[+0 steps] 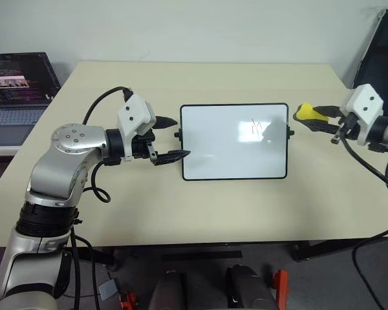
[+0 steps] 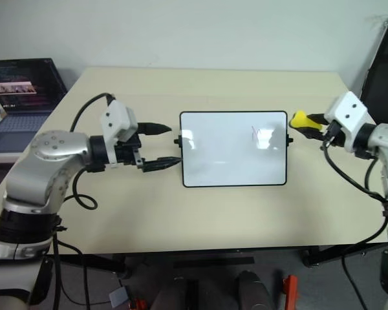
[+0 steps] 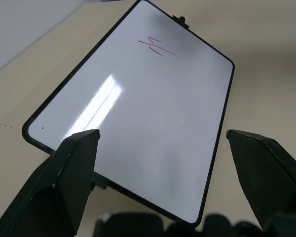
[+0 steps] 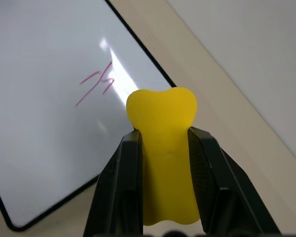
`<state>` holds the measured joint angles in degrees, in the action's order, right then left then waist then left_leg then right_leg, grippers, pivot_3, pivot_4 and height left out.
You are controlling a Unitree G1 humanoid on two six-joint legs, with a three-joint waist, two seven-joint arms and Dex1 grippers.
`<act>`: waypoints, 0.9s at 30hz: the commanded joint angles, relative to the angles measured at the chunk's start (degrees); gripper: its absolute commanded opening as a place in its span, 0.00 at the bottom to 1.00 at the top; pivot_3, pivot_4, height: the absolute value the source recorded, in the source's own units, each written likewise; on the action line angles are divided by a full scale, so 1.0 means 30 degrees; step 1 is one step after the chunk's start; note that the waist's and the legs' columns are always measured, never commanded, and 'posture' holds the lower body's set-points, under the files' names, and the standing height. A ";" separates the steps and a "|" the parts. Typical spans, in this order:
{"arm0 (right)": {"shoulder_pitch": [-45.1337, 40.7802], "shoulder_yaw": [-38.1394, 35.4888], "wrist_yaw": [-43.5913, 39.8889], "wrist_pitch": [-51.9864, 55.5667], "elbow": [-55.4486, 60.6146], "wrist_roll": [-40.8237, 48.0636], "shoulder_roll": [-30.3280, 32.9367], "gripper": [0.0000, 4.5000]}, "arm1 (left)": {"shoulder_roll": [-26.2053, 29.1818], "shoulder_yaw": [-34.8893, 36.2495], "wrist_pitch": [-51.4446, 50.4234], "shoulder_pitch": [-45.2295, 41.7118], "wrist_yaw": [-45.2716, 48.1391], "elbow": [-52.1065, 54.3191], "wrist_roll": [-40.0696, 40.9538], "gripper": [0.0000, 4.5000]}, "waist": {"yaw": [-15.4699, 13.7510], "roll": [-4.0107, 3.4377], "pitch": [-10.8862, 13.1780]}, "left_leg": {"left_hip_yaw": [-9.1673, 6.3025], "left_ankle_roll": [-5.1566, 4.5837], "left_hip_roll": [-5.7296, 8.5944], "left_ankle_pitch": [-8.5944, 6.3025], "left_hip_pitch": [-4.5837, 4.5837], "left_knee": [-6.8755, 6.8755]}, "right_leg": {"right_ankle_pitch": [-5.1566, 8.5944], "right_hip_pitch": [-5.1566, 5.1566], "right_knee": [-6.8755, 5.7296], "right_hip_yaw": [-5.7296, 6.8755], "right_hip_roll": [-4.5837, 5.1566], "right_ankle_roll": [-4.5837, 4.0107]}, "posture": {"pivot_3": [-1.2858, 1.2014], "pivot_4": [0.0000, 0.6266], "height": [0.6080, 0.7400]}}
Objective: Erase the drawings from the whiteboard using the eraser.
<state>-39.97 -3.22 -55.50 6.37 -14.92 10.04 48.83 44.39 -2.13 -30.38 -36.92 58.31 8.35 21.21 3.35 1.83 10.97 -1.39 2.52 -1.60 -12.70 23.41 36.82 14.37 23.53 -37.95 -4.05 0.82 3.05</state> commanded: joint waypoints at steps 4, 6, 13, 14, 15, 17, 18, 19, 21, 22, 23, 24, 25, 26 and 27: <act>-0.1957 0.0865 0.3175 -0.1239 -0.1556 -0.1586 -0.3008 0.21 | -0.0291 -0.0133 0.0571 -0.0664 0.0071 -0.0167 -0.0233 1.00 | -0.0027 -0.0003 0.0001 | -0.0008 0.0001 0.0000 0.0001 -0.0005 0.0007 | -0.0004 -0.0002 -0.0014 0.0005 -0.0005 -0.0007 | 0.52 0.24 1.00; -0.2533 0.1125 0.4167 -0.1798 -0.2868 -0.2188 -0.3928 0.21 | -0.0341 -0.0227 0.0719 -0.0706 0.0060 -0.0306 -0.0327 1.00 | -0.0033 -0.0002 0.0001 | -0.0004 0.0001 0.0003 0.0001 -0.0002 0.0017 | -0.0010 -0.0004 -0.0012 0.0002 -0.0003 -0.0014 | 0.52 0.24 1.00; -0.3857 0.2406 0.5919 -0.3292 -0.6376 -0.4315 -0.5345 0.21 | -0.0249 -0.0101 0.0479 -0.0529 0.0081 -0.0005 -0.0253 1.00 | -0.0053 -0.0008 0.0005 | -0.0011 0.0002 0.0006 0.0000 0.0009 0.0003 | -0.0014 0.0002 -0.0008 0.0009 0.0003 -0.0021 | 0.52 0.24 1.00; -0.3957 0.2602 0.6068 -0.3468 -0.6824 -0.4629 -0.5389 0.21 | -0.0216 -0.0093 0.0445 -0.0511 0.0090 0.0028 -0.0250 1.00 | -0.0038 -0.0008 0.0004 | -0.0010 0.0002 0.0006 0.0000 0.0008 0.0003 | -0.0015 0.0002 -0.0008 0.0008 0.0002 -0.0021 | 0.52 0.24 1.00; -0.4077 0.2782 0.6252 -0.3466 -0.7426 -0.4871 -0.5565 0.21 | -0.0153 -0.0044 0.0370 -0.0482 0.0101 0.0108 -0.0215 1.00 | -0.0031 -0.0008 0.0004 | -0.0009 0.0002 0.0006 0.0000 0.0006 0.0006 | -0.0016 0.0000 -0.0011 0.0008 0.0003 -0.0021 | 0.52 0.24 1.00; -0.3949 0.3374 0.5981 -0.3538 -0.8091 -0.5312 -0.5944 0.21 | -0.0026 0.0029 0.0256 -0.0414 0.0113 0.0238 -0.0186 1.00 | -0.0021 -0.0005 0.0003 | -0.0011 0.0002 0.0005 0.0000 -0.0016 0.0015 | -0.0018 -0.0019 -0.0018 0.0007 0.0002 -0.0020 | 0.52 0.24 1.00; -0.3742 0.3723 0.5699 -0.3614 -0.8140 -0.5524 -0.6076 0.21 | 0.0019 0.0057 0.0219 -0.0380 0.0112 0.0289 -0.0176 1.00 | 0.0005 -0.0002 0.0000 | -0.0011 0.0001 0.0005 0.0001 -0.0038 0.0017 | -0.0017 -0.0042 -0.0018 0.0006 0.0001 -0.0019 | 0.52 0.24 1.00; -0.3435 0.4096 0.5264 -0.3586 -0.7965 -0.5680 -0.6163 0.21 | 0.0052 0.0086 0.0193 -0.0352 0.0108 0.0323 -0.0166 1.00 | 0.0036 0.0005 -0.0005 | -0.0004 0.0001 0.0005 0.0001 -0.0091 0.0016 | -0.0017 -0.0087 -0.0018 -0.0002 0.0000 -0.0019 | 0.52 0.24 1.00; -0.2735 0.4694 0.4283 -0.3306 -0.7276 -0.5759 -0.6289 0.21 | 0.0089 0.0135 0.0146 -0.0305 0.0083 0.0388 -0.0139 1.00 | 0.0093 0.0019 -0.0020 | 0.0007 0.0001 0.0002 0.0000 -0.0164 0.0010 | -0.0006 -0.0147 -0.0023 -0.0013 -0.0003 0.0001 | 0.52 0.24 1.00; -0.2374 0.4967 0.3823 -0.3140 -0.6845 -0.5777 -0.6322 0.21 | 0.0102 0.0152 0.0122 -0.0279 0.0067 0.0423 -0.0130 1.00 | 0.0107 0.0035 -0.0034 | 0.0006 0.0001 -0.0001 0.0001 -0.0170 0.0011 | 0.0001 -0.0149 -0.0034 -0.0014 -0.0007 0.0020 | 0.52 0.24 1.00; -0.1933 0.5223 0.3319 -0.2841 -0.6300 -0.5724 -0.6350 0.21 | 0.0108 0.0167 0.0097 -0.0249 0.0042 0.0462 -0.0124 1.00 | 0.0149 0.0044 -0.0043 | 0.0003 0.0001 -0.0007 0.0001 -0.0180 0.0012 | 0.0006 -0.0154 -0.0042 -0.0015 -0.0016 0.0035 | 0.52 0.24 1.00; -0.1538 0.5406 0.2916 -0.2528 -0.5801 -0.5656 -0.6367 0.21 | 0.0114 0.0193 0.0069 -0.0212 0.0018 0.0508 -0.0111 1.00 | 0.0194 0.0046 -0.0048 | 0.0003 0.0000 -0.0015 0.0001 -0.0195 0.0017 | 0.0006 -0.0164 -0.0049 -0.0018 -0.0026 0.0052 | 0.52 0.24 1.00; -0.1165 0.5552 0.2616 -0.2263 -0.5349 -0.5629 -0.6366 0.21 | 0.0117 0.0214 0.0046 -0.0178 -0.0005 0.0548 -0.0106 1.00 | 0.0241 0.0047 -0.0051 | 0.0001 -0.0004 -0.0020 0.0006 -0.0203 0.0024 | -0.0014 -0.0167 -0.0052 -0.0023 -0.0034 0.0056 | 0.52 0.24 1.00; -0.0881 0.5647 0.2379 -0.2034 -0.4990 -0.5604 -0.6354 0.21 | 0.0114 0.0232 0.0024 -0.0152 -0.0024 0.0580 -0.0106 1.00 | 0.0278 0.0047 -0.0051 | -0.0002 -0.0007 -0.0023 0.0009 -0.0212 0.0037 | -0.0025 -0.0181 -0.0055 -0.0024 -0.0039 0.0060 | 0.52 0.24 1.00; -0.0665 0.5687 0.2177 -0.1857 -0.4697 -0.5576 -0.6323 0.21 | 0.0105 0.0250 -0.0003 -0.0132 -0.0047 0.0608 -0.0108 1.00 | 0.0313 0.0048 -0.0051 | -0.0004 -0.0014 -0.0023 0.0015 -0.0226 0.0041 | -0.0032 -0.0199 -0.0053 -0.0024 -0.0040 0.0061 | 0.52 0.24 1.00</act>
<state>-43.93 11.73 -46.98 -2.83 -28.05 -5.51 29.90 43.73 -3.27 -30.68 -36.72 58.21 8.35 20.29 4.28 1.97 10.82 -1.41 2.46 -1.67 -12.63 22.67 36.95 14.25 22.84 -38.10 -4.12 0.71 3.21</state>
